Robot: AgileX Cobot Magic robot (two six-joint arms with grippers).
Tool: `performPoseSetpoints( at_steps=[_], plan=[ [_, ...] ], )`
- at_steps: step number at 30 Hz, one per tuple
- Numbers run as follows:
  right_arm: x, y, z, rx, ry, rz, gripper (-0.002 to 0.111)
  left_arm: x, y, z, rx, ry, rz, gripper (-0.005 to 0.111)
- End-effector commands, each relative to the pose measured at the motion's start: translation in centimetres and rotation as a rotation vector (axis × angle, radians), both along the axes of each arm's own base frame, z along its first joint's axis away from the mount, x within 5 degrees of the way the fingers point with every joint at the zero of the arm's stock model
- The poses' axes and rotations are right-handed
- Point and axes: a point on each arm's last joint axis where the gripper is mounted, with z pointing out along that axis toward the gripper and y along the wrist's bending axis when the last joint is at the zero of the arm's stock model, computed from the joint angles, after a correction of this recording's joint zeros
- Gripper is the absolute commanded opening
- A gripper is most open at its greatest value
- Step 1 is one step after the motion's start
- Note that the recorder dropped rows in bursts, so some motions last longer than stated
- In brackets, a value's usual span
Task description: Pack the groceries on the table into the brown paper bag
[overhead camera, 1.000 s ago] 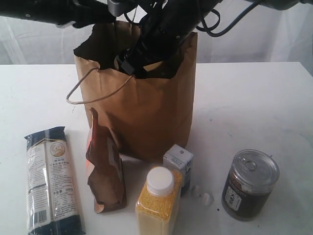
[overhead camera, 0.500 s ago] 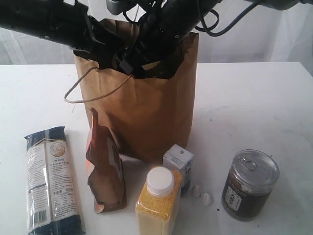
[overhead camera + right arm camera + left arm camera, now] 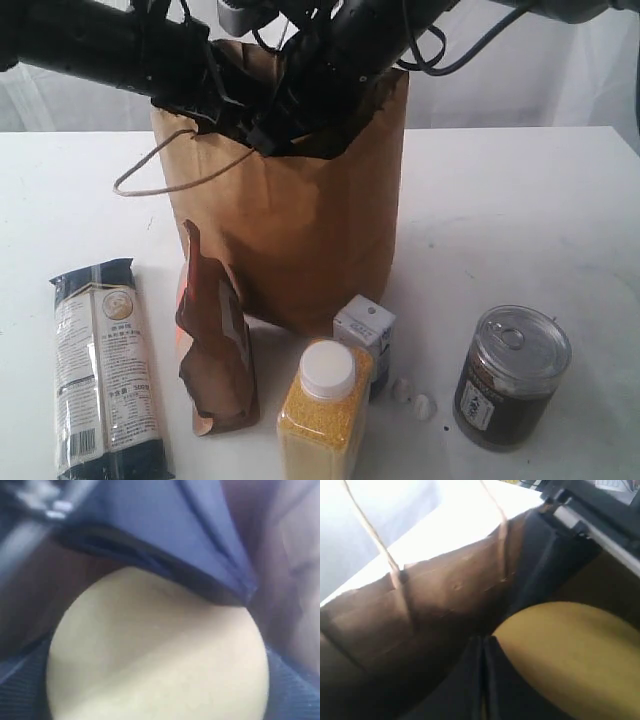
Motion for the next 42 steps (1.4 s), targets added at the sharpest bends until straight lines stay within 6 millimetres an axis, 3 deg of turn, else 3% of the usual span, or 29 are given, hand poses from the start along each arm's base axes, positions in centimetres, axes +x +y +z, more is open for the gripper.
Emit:
performPoseSetpoints(
  at_steps=[1,5,9,15,19,21,25,26,27,28,30,31,32,34,35,36,37,40,42],
  plan=[
    [0.0,0.0,1.7,0.072,-0.057,-0.016,0.073,0.1,-0.6,-0.7,0.018,0.01,-0.013,0.0],
    [0.0,0.0,1.7,0.07,-0.058,-0.016,0.073,-0.6,-0.5,2.8,-0.002,-0.084,-0.035,0.0],
    [-0.1,0.0,1.9,0.073,-0.063,-0.017,0.073,0.0,-0.6,-0.4,0.047,0.029,-0.03,0.0],
    [-0.1,-0.1,2.5,0.088,-0.098,-0.02,0.073,-0.6,-0.6,3.3,0.01,-0.047,-0.068,0.0],
    [-0.1,-0.1,2.5,0.087,-0.096,-0.019,0.073,0.0,-0.8,-0.8,0.068,0.072,-0.06,0.0],
    [-0.1,-0.1,2.5,0.087,-0.096,-0.019,0.073,-0.2,-0.8,0.7,0.046,0.041,-0.069,0.0],
    [-0.1,-0.1,2.5,0.087,-0.096,-0.019,0.073,-1.9,-0.5,5.7,0.012,-0.035,-0.124,0.0],
    [-0.1,-0.1,2.5,0.087,-0.096,-0.019,0.073,-2.1,-0.5,5.2,0.042,-0.002,-0.122,0.0],
    [-0.1,-0.1,2.5,0.087,-0.096,-0.019,0.073,-1.9,-0.9,3.5,0.083,0.036,-0.117,0.0],
    [-0.1,-0.1,2.5,0.088,-0.095,-0.019,0.073,-1.3,-2.0,-0.5,0.137,0.118,-0.117,0.0],
    [-0.2,-0.2,2.6,0.089,-0.098,-0.019,0.073,-1.5,-2.6,-0.9,0.14,0.136,-0.141,0.0],
    [-0.2,-0.2,2.6,0.089,-0.098,-0.019,0.073,-1.7,-2.5,0.0,0.132,0.117,-0.149,0.0],
    [-0.3,-0.2,2.8,0.092,-0.102,-0.019,0.073,-2.2,-2.3,3.1,0.104,0.028,-0.146,0.0],
    [-0.5,-0.4,3.2,0.098,-0.111,-0.019,0.073,-3.0,-1.7,6.2,0.102,-0.052,-0.135,0.0],
    [-0.7,-0.4,3.5,0.103,-0.115,-0.019,0.073,-2.7,-1.7,4.4,0.143,0.03,-0.115,0.0],
    [-0.7,-0.5,3.6,0.104,-0.117,-0.019,0.073,-1.7,-1.8,0.4,0.219,0.108,-0.106,0.0],
    [-0.7,-0.5,3.6,0.104,-0.117,-0.019,0.073,-1.3,-2.0,-1.4,0.235,0.168,-0.105,0.0],
    [-0.7,-0.5,3.5,0.094,-0.106,-0.027,0.075,-1.9,-1.7,0.1,0.213,0.132,-0.097,0.0],
    [-0.5,-0.8,3.5,0.088,-0.108,-0.071,0.084,-2.0,-1.8,-0.2,0.22,0.152,-0.112,0.0]
  ],
)
